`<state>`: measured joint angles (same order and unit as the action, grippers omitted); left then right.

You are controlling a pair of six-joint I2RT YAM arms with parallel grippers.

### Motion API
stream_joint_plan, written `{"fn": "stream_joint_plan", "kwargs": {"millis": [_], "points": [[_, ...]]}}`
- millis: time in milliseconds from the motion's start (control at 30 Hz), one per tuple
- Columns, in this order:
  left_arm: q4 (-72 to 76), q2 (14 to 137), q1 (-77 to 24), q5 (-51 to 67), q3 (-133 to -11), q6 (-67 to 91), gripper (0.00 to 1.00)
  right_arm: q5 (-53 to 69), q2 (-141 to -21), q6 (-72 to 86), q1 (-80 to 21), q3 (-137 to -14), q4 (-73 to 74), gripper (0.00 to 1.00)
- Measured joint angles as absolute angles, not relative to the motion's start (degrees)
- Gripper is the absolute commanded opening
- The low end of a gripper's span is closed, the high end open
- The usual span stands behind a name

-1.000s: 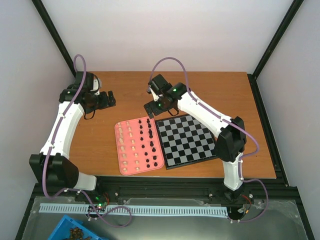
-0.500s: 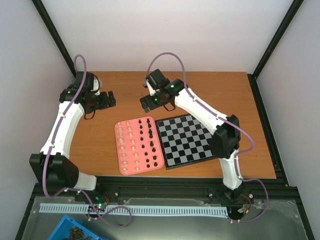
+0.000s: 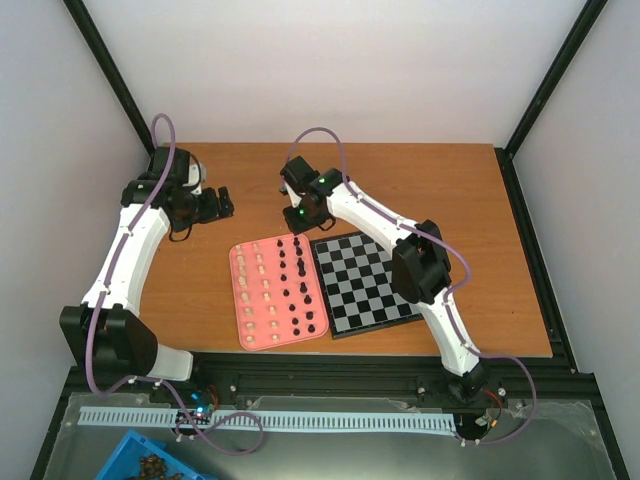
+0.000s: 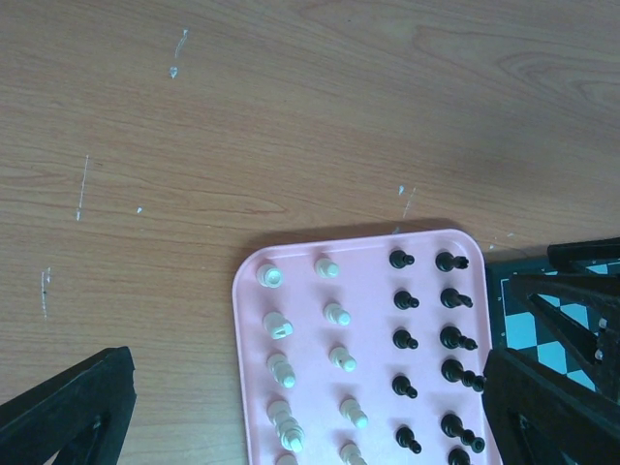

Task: Set up the chess pieces on the board
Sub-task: Pick up the chess piece from the storage box.

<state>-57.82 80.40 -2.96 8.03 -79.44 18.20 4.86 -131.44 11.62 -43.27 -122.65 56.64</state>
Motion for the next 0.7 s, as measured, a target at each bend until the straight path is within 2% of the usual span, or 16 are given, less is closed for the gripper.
{"fn": "stream_joint_plan", "kwargs": {"millis": [700], "points": [[-57.8, 80.4, -3.0, 8.2, -78.6, 18.2, 1.00, 7.1, -138.9, 11.7, -43.4, -127.2, 58.6, 0.38]]}}
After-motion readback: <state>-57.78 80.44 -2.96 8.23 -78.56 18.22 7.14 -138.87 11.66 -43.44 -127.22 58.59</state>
